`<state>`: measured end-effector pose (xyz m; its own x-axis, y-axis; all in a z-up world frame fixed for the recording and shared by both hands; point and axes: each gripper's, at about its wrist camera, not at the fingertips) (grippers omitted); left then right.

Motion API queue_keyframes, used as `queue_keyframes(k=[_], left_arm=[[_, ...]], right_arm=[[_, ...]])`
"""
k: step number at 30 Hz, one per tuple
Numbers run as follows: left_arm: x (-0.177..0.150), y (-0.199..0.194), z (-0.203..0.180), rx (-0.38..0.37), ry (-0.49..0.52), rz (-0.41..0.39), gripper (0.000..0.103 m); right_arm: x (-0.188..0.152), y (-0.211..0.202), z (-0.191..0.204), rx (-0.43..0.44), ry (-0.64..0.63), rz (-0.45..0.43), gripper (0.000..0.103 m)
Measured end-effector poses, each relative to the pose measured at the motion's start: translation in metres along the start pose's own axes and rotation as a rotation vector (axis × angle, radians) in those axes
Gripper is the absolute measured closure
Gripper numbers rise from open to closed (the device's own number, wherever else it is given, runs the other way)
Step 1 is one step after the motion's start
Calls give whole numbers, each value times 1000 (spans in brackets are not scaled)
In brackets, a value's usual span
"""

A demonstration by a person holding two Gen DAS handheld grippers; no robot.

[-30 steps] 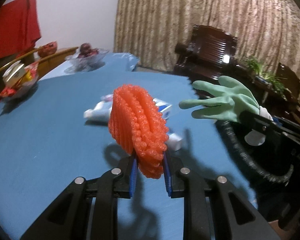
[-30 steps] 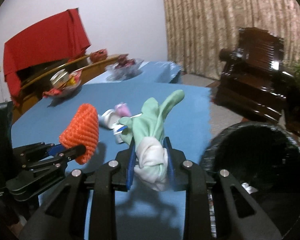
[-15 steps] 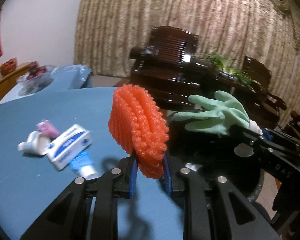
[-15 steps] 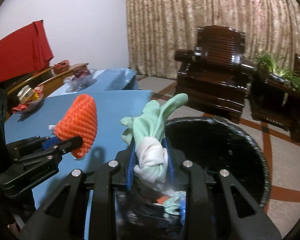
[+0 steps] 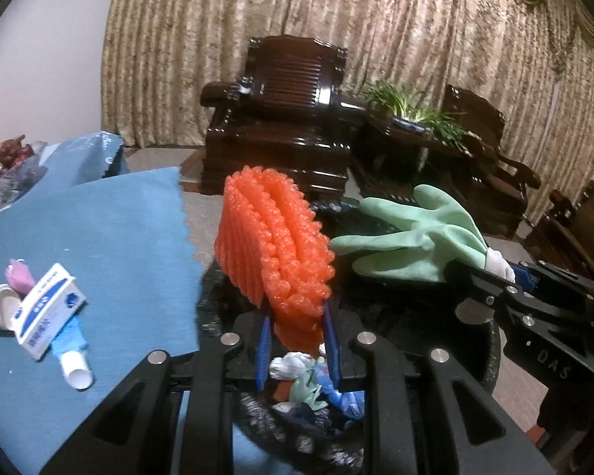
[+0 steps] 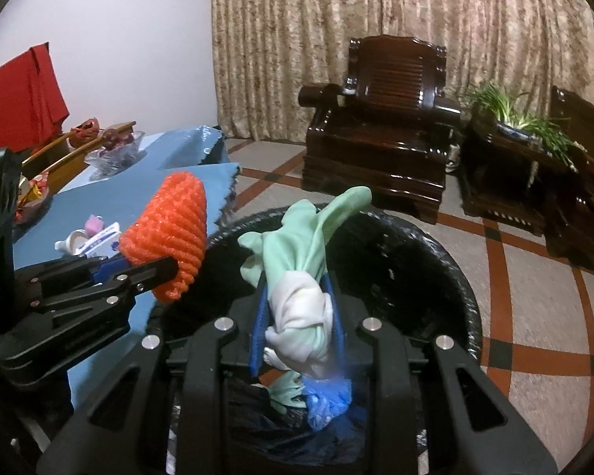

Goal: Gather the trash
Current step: 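Carry the net and glove over the bin and open both tools to drop them, then return to the table and grasp the white cotton-pad box with the left tool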

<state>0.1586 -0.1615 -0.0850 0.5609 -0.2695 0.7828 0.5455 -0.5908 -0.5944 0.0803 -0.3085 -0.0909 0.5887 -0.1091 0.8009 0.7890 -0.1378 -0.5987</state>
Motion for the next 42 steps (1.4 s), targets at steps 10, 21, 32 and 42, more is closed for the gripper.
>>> queue_keyframes(k=[10,21,32,42], left_arm=[[-6,22,-9,-40,7,44,76],[-9,6,8,-20,-43,24,32],[-17,-60,74,152,-122,-67,19],[-43,-114,152,350,-180,-97,19]], right_arm=[[-14,8,-20,-62,25,37,73],[-12,1,-22,-97,62,-2,16],[12,-5,29,15,40,-71,7],[31,11,119,170,-70,-79,7]])
Point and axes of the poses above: each gripper's, at about its wrist camera, not at the fingertips, and y roughly the way its jaws point, z to its left, x to its top, and after that the axes turned 4 degrees about -x, right-handed
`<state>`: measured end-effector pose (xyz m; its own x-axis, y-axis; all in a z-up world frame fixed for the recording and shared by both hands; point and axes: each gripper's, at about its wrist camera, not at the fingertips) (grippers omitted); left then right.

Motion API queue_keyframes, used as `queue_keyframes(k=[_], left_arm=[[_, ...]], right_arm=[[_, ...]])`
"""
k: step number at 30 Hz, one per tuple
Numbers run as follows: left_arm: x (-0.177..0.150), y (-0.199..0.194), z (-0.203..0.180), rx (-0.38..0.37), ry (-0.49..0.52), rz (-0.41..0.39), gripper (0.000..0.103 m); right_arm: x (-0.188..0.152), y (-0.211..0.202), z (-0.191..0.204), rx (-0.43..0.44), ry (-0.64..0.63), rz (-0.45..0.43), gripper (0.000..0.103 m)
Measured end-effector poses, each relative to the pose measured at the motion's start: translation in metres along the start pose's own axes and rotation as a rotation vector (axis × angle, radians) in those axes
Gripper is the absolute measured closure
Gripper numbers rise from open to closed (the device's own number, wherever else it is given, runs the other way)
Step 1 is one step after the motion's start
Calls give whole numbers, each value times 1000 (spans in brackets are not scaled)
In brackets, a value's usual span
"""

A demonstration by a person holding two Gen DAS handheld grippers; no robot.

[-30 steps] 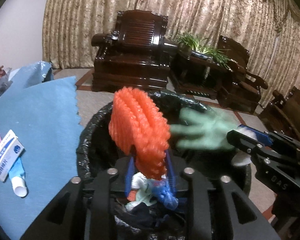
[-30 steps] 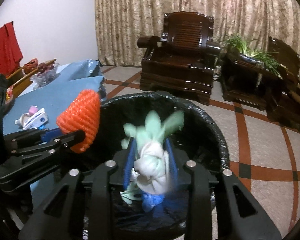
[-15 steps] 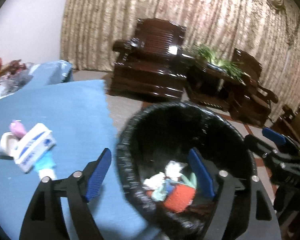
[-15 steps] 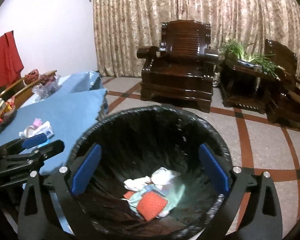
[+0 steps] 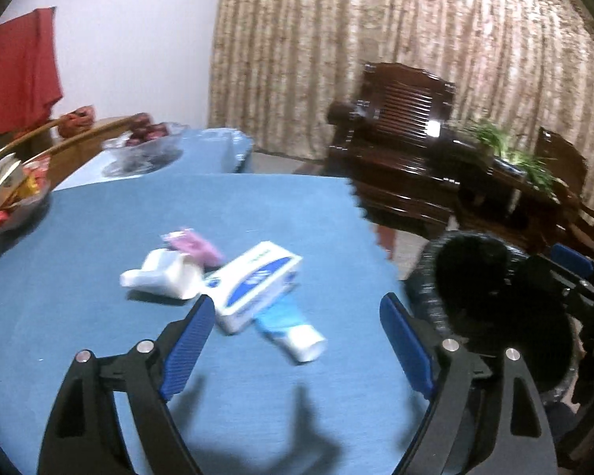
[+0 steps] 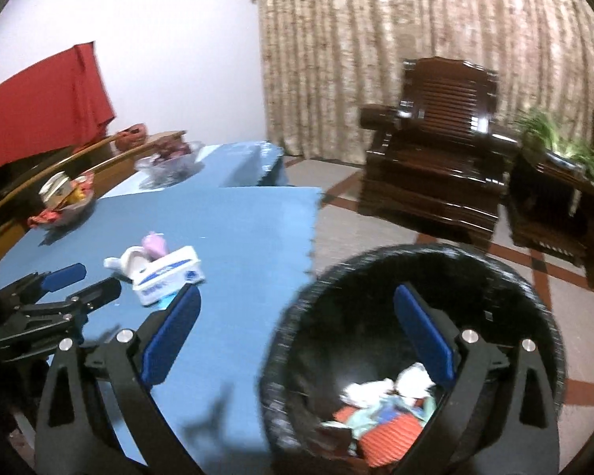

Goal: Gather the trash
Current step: 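Return to the table and grasp the white cotton-pad box with the left tool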

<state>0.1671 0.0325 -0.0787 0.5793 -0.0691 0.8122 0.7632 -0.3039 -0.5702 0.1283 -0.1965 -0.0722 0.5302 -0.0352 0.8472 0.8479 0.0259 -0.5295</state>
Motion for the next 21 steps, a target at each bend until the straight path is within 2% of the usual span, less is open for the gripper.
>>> queue_keyframes(k=[8,17,19,21], left_arm=[[-12,-4,53,85,-51,1,22],[-26,6,94,115,-95,34,28],[-29,9,102,117,-106,41,31],[-30,11,106,118,-114,45,32]], right_arm=[[6,32,59,82,-70,22,7],[-9,81,112,142,-128,107,9],[-15,95,123,148,-142,137,18],[-21,106,129,150,-152,168,23]])
Point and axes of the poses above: each gripper's, at about its wrist camera, not at the fingertips, and y roughly the way its jaws point, z to its left, x to its top, and after that the axes turned 4 degrees about -x, right-handed
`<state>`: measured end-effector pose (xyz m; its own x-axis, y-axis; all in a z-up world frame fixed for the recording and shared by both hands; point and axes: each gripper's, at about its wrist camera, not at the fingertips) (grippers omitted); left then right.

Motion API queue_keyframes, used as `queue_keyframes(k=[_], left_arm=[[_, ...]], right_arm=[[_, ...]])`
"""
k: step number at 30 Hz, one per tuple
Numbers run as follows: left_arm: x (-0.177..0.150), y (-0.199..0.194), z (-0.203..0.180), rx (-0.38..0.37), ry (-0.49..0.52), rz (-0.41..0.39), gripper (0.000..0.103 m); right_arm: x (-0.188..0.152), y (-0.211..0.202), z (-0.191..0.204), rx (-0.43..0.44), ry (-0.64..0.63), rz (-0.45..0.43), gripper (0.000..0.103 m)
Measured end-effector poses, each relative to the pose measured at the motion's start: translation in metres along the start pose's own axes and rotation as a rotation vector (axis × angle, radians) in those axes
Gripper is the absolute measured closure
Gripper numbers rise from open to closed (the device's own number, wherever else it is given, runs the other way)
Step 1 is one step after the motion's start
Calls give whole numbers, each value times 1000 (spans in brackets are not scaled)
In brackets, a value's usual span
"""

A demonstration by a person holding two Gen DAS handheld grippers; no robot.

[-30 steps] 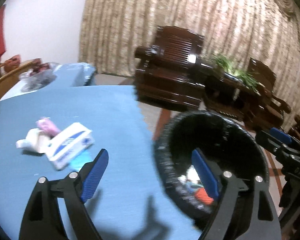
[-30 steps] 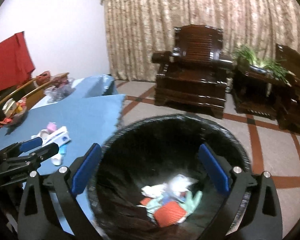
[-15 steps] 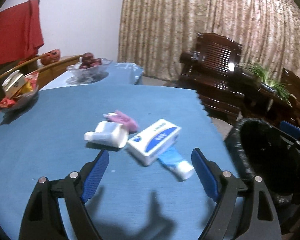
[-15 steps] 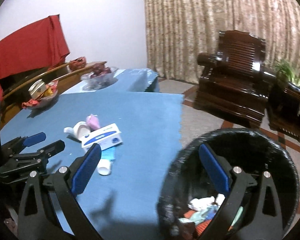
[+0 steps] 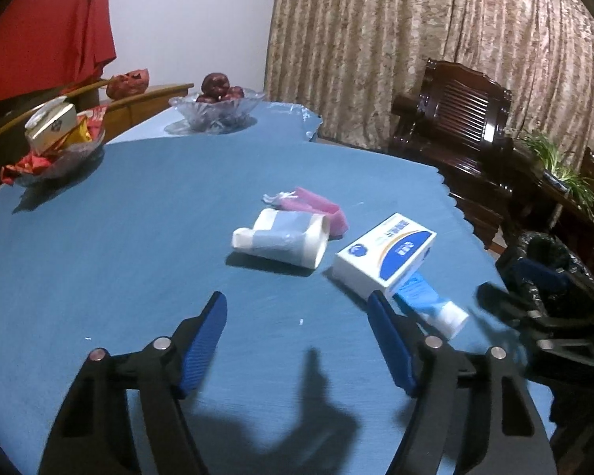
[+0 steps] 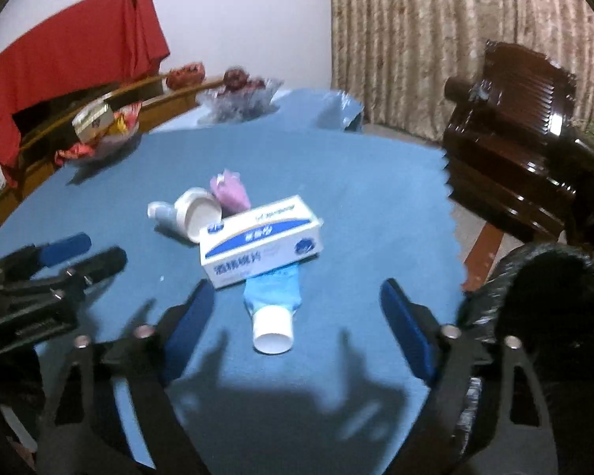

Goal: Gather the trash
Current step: 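Return to the table and grasp the white cotton-pad box with the left tool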

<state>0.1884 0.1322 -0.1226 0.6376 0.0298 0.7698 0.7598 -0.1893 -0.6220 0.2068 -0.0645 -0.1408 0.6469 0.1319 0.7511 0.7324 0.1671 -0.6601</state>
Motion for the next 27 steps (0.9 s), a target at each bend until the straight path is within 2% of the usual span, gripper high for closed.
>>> queue_keyframes(k=[5,11,17,27], left_arm=[[-1,8,8,-8,-15,12,38],[1,23,4,-40,-3,30,38],[4,42,-16,-89,21,55,38],[2,61,-14,-47,-13,105,38]], right_arm=[[-5,23,6,9,-8,63,29],[-3,27,-3,-51,-13,70,29],[4,25,-24,-82,11,53,29],[9,26,-38,-68,25,29,29]])
Point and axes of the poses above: each gripper's, at about its wrist camera, not at the fingertips, and y roughly the way its jaws point, z to its left, x to its top, and after that the axes turned 4 degrees about -x, right-handed
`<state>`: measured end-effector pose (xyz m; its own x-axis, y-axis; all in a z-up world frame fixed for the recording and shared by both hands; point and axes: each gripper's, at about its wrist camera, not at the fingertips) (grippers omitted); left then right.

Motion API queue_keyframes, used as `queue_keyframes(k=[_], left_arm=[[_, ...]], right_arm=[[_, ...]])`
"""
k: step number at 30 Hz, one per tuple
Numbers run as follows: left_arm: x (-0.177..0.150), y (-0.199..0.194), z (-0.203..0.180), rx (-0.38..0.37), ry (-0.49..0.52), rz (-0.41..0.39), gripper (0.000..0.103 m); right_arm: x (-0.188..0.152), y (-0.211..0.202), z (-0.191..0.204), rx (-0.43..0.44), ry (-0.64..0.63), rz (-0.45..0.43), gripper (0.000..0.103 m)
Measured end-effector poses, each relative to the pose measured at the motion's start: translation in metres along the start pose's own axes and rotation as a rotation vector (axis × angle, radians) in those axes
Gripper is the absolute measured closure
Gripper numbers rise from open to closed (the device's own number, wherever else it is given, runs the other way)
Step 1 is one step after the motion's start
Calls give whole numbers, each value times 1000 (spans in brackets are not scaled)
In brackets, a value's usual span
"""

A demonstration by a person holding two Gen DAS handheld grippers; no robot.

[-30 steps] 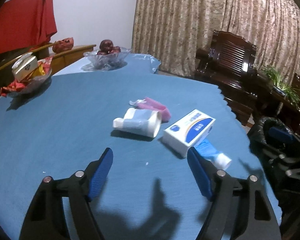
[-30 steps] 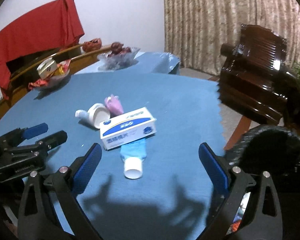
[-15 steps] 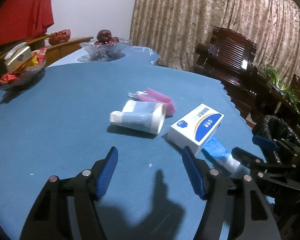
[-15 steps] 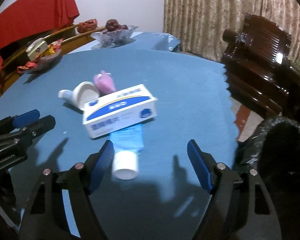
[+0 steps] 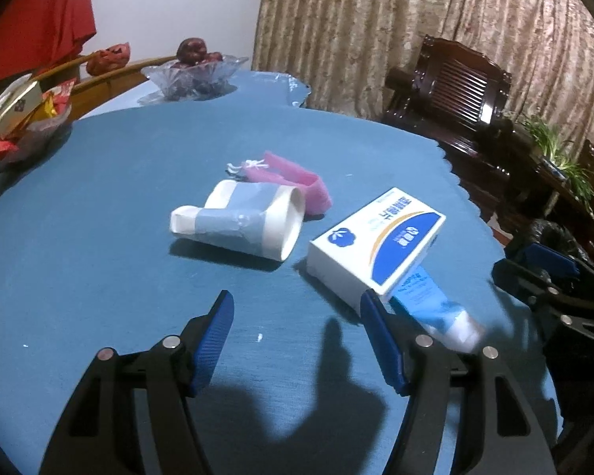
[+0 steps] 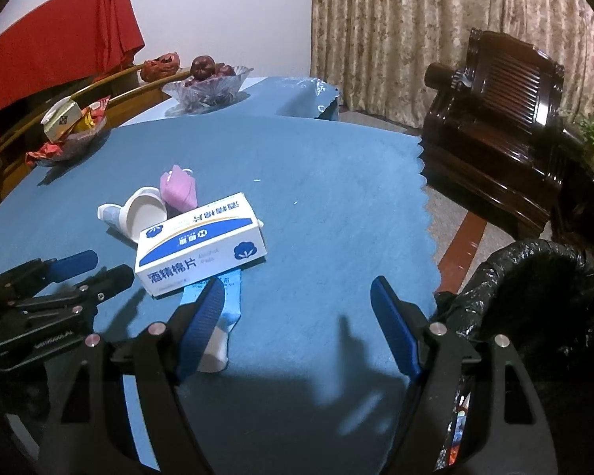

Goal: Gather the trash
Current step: 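Return to the table and grasp the white cotton-pad box with the left tool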

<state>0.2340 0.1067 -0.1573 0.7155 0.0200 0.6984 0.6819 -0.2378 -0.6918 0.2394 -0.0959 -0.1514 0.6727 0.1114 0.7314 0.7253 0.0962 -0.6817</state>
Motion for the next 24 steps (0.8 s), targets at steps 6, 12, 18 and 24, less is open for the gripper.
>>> queue_keyframes(k=[6,12,18,24], left_arm=[[5,10,-8,-29,15,28,39],[5,10,-22,-105,47,25,40],[18,20,-20,-141,25,10,37],[26,41,-26,-176,26,61,35]], right_arm=[[0,-1,-2,-3,4,8,29],[3,0,-10,-12,21,-1,29],[3,2,-14,-13,26,2,29],[4,5,-20,-3,42,2,29]])
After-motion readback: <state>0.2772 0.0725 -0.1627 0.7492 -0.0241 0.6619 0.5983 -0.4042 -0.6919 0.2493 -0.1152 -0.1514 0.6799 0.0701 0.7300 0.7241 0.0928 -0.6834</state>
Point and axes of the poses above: each gripper's, at about its wrist camera, not at the fingertips, and y roughly the way its jaws point, z to its left, x to its top, and after that the axes turned 4 degrees about -x, right-handed
